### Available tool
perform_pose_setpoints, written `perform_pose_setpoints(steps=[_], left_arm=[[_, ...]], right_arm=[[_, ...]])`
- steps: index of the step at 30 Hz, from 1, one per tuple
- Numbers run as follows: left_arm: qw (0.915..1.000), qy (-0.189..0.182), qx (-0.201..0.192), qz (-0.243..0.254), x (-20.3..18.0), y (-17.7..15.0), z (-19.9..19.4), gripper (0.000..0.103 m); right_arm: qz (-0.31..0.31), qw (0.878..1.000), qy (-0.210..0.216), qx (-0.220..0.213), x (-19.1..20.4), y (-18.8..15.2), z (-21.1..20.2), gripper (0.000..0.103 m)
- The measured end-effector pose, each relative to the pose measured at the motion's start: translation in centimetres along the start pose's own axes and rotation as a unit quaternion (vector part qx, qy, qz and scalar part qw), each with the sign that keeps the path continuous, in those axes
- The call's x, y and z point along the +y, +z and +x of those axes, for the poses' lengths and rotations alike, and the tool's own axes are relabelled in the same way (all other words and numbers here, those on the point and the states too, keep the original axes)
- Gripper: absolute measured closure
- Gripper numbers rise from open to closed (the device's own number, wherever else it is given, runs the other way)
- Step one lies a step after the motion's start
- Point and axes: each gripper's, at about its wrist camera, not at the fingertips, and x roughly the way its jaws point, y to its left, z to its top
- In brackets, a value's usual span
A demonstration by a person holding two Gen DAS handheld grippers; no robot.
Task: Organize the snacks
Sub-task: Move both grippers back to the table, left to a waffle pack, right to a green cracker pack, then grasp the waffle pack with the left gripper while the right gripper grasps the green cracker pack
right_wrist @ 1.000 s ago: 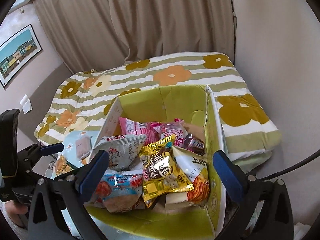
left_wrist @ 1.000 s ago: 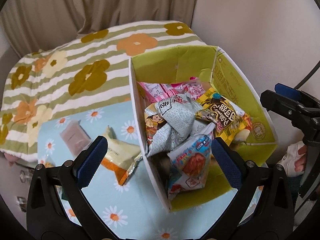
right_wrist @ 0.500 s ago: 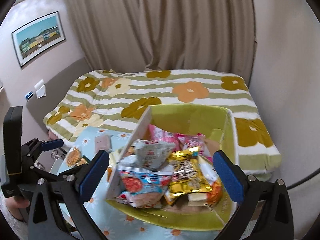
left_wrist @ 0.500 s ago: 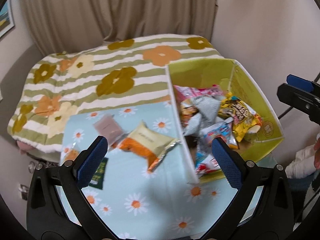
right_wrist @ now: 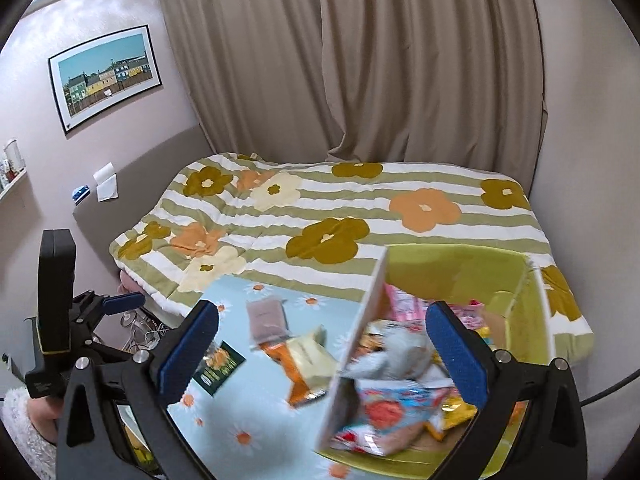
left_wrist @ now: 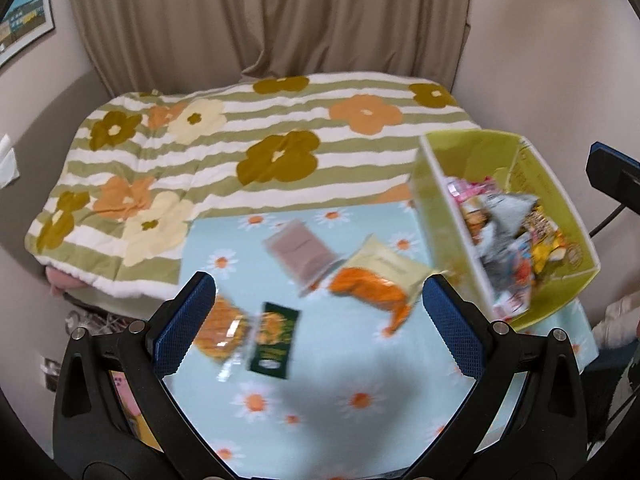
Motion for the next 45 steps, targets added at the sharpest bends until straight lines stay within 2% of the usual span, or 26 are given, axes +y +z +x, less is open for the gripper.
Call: perform_pose_setpoints(steps=[6, 10, 16, 22, 27, 34, 39, 45], left_arm=[[0.9993, -0.007, 0.035, 0.013, 7.3, -0.4, 2.1, 0.001], [0.9977, -0.019, 0.053, 0.039, 11.6, -0.9, 4.0, 0.001], [0.9880, -0.051, 0.101, 0.105, 15.3, -3.0, 8.6, 0.001], [0.9692, -0.088, 0.152, 0.173, 15.2, -5.8, 13.2, 0.001], [0.9586, -0.108, 0.168, 0.203, 14.2, -7.4, 15.2, 0.001], [0.9534, -0.097, 0.181, 0.221, 13.4, -8.3, 18.2, 0.001], [0.9519, -0.112, 0.194, 0.209, 13.4, -8.5, 19.7, 0.000], [0.9490, -0.110, 0.200, 0.217, 12.8, -8.5, 20.8, 0.000]], right_arm=[[0.050, 0.998, -0.033, 0.033, 4.6, -0.4, 4.7, 0.000], [0.087, 0.995, -0.039, 0.040, 6.9, -1.7, 7.3, 0.000], [0.153, 0.983, -0.051, 0.083, 9.2, -5.2, 12.0, 0.000], [0.222, 0.965, -0.044, 0.135, 10.5, -9.9, 16.2, 0.000], [0.230, 0.958, -0.049, 0.165, 11.2, -12.1, 18.6, 0.000], [0.227, 0.953, -0.064, 0.191, 11.9, -13.3, 20.7, 0.000], [0.218, 0.951, -0.069, 0.206, 12.6, -14.2, 22.1, 0.000], [0.219, 0.948, -0.083, 0.215, 12.8, -14.9, 22.7, 0.007]])
